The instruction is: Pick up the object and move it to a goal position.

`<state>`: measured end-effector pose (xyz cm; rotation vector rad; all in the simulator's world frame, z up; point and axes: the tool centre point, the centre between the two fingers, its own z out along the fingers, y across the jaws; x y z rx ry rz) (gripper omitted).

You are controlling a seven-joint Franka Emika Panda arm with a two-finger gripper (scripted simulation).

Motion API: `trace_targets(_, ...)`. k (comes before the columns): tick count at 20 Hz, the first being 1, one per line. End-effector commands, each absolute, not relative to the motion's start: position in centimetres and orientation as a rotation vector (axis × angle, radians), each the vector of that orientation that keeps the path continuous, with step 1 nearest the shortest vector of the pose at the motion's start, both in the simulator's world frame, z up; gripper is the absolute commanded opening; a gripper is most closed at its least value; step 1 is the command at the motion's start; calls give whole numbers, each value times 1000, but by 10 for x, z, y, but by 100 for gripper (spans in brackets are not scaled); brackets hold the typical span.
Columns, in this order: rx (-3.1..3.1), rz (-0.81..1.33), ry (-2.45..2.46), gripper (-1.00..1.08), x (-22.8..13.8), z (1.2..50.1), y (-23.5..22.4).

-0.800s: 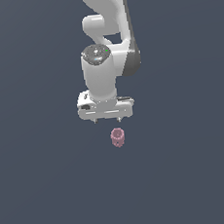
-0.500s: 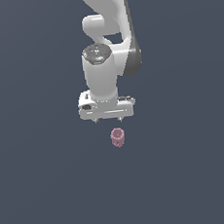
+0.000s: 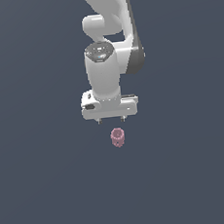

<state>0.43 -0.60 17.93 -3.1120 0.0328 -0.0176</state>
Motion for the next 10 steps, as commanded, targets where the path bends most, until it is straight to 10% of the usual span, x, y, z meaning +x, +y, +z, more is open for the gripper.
trace_targets(1, -3113, -16, 44, 100, 4, 178, -6)
trace_targets(10, -3111, -10, 192, 100, 8, 165, -2)
